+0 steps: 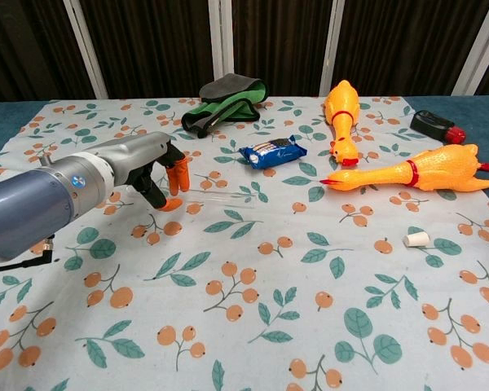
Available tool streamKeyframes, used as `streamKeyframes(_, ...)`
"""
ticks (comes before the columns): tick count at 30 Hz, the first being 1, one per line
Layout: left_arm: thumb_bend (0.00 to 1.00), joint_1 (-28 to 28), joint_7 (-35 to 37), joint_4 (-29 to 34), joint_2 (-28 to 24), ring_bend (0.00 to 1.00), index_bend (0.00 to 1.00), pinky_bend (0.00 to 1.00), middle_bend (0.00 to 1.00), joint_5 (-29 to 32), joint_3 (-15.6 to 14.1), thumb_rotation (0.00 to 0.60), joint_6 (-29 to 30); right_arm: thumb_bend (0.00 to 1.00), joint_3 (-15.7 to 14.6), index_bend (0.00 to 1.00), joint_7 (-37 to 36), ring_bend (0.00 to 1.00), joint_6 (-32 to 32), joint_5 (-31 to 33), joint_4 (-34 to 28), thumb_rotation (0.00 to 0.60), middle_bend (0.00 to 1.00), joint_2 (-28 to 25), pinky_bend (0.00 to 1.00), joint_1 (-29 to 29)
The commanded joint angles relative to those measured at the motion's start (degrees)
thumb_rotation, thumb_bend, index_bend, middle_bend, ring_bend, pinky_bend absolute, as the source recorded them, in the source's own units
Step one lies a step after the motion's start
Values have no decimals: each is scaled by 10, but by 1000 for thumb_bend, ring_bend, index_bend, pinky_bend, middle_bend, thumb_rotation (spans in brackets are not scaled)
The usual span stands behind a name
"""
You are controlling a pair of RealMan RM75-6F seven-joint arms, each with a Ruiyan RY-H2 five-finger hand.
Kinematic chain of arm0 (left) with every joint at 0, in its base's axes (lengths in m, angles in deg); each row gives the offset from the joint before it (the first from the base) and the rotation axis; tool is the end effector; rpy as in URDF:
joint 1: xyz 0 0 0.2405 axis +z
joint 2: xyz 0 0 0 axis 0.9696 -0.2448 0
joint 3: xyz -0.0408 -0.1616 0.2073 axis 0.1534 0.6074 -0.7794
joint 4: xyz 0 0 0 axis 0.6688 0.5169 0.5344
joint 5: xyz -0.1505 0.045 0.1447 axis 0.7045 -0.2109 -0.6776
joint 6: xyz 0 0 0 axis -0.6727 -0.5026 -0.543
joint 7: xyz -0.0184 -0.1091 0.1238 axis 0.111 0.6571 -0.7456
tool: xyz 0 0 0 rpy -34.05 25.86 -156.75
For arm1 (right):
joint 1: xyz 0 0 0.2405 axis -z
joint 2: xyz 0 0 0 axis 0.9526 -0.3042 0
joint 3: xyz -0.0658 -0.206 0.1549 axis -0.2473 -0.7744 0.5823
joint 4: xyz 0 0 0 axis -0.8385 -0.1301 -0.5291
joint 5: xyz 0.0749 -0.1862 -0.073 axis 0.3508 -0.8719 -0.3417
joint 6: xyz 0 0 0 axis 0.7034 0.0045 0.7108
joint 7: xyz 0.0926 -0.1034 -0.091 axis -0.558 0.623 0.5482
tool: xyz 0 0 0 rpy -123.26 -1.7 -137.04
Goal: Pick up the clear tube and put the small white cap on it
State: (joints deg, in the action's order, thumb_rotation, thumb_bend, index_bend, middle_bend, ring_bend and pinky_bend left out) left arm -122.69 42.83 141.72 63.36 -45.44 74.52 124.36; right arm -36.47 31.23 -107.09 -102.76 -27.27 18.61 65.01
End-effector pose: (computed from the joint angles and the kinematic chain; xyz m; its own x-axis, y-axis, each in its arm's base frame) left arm -0.1113 0.3735 -0.0794 0.3378 0.3087 0.8892 0.9375 -0.1944 -0.2887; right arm -0.2812 -0.2186 0.1089 0.2411 0.0137 0.9704 -0.9660 -0.0922 0.2414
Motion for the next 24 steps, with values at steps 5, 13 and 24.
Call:
streamKeyframes(5,707,4,25,19,-14,31,601,0,476,-21,7,600,9,204,0,53,0,0,0,-1,-1,600,0,-1,0,0)
streamKeyframes(13,707,24,80,39,-43,33,603,0,482,-72,0,600,19,204,3,57,7,0,5,-4,-3,600,0,2,0,-7)
streamKeyframes(24,707,45,155,58,-91,33,605,0,482,-124,6,600,20,204,21,95,77,0,63,27,-17,600,0,36,0,-47)
